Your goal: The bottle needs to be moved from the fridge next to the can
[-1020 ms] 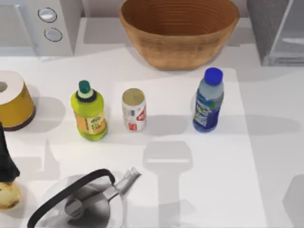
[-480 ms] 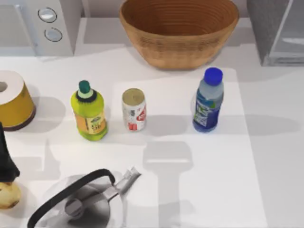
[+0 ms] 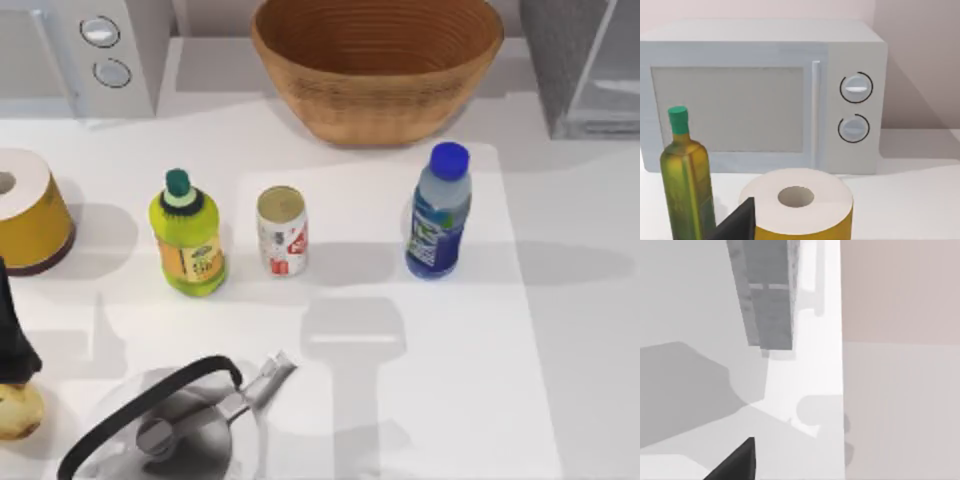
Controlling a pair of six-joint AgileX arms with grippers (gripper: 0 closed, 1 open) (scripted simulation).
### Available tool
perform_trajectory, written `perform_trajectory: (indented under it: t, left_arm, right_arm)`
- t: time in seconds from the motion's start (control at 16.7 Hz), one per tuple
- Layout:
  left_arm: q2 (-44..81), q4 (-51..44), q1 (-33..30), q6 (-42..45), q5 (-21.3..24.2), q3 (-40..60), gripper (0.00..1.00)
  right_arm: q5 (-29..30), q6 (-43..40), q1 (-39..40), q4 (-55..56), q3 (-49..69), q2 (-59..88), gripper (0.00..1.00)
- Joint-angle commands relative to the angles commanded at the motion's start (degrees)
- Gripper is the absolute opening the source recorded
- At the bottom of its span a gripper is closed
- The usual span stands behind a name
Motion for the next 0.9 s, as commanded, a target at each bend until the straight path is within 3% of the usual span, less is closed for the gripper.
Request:
perform_trajectory:
  t: [0.3, 0.9]
  left_arm:
    - [0.0, 0.0, 0.0, 0.0, 0.0, 0.0, 1.00]
    - [0.0, 0.0, 0.0, 0.0, 0.0, 0.0, 1.00]
  right_arm:
    - [1.7, 15.0, 9.4, 12.6, -0.5, 0.7, 1.00]
    - [8.2, 66.0, 39.3, 53.9, -1.5, 1.0, 1.00]
